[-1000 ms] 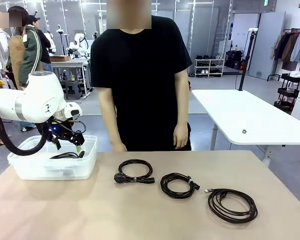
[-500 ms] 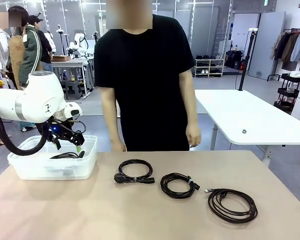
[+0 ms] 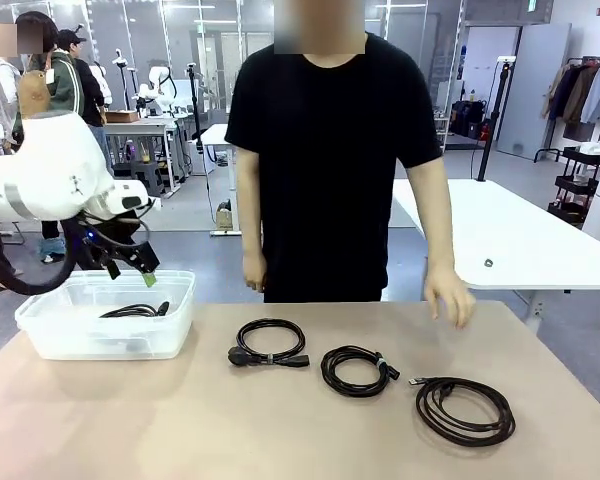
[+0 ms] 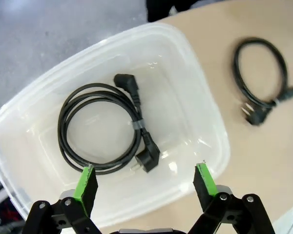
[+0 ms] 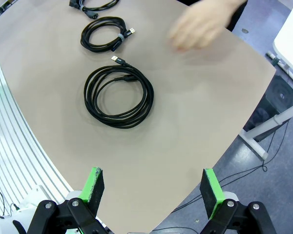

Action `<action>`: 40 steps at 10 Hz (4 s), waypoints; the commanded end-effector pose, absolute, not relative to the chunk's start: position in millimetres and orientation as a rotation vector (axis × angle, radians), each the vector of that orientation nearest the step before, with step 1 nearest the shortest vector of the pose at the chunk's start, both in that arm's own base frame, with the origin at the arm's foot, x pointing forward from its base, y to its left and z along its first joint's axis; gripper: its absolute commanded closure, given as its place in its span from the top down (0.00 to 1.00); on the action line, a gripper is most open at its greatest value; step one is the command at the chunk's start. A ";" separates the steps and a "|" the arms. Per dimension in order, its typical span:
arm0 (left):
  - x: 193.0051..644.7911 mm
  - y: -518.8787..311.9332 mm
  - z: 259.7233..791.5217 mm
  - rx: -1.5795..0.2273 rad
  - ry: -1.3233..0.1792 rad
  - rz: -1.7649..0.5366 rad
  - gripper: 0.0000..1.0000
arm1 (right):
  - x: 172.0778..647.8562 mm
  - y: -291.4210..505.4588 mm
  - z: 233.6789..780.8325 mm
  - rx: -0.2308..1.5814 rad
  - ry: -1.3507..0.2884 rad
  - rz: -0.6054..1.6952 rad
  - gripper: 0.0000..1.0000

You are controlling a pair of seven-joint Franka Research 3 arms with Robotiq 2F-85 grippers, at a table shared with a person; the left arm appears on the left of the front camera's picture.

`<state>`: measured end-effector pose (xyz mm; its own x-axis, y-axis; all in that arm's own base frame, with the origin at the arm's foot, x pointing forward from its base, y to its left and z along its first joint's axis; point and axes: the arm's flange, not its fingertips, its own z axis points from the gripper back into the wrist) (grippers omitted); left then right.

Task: Organize and store the cables.
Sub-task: Place the Power Cable into the Organizing box.

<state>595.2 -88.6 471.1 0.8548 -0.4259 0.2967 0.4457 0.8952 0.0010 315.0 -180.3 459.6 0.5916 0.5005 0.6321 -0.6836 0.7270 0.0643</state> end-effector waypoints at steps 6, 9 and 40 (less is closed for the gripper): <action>467.6 -34.2 506.1 -0.244 -0.473 -0.905 1.00 | 315.6 -180.4 460.7 0.324 -0.630 0.695 1.00; 443.7 -22.6 512.3 -0.200 -0.506 -1.028 1.00 | 315.6 -180.4 460.7 0.324 -0.630 0.695 1.00; 574.3 -406.5 325.2 0.087 0.006 -1.607 1.00 | 315.6 -180.4 460.7 0.324 -0.630 0.695 1.00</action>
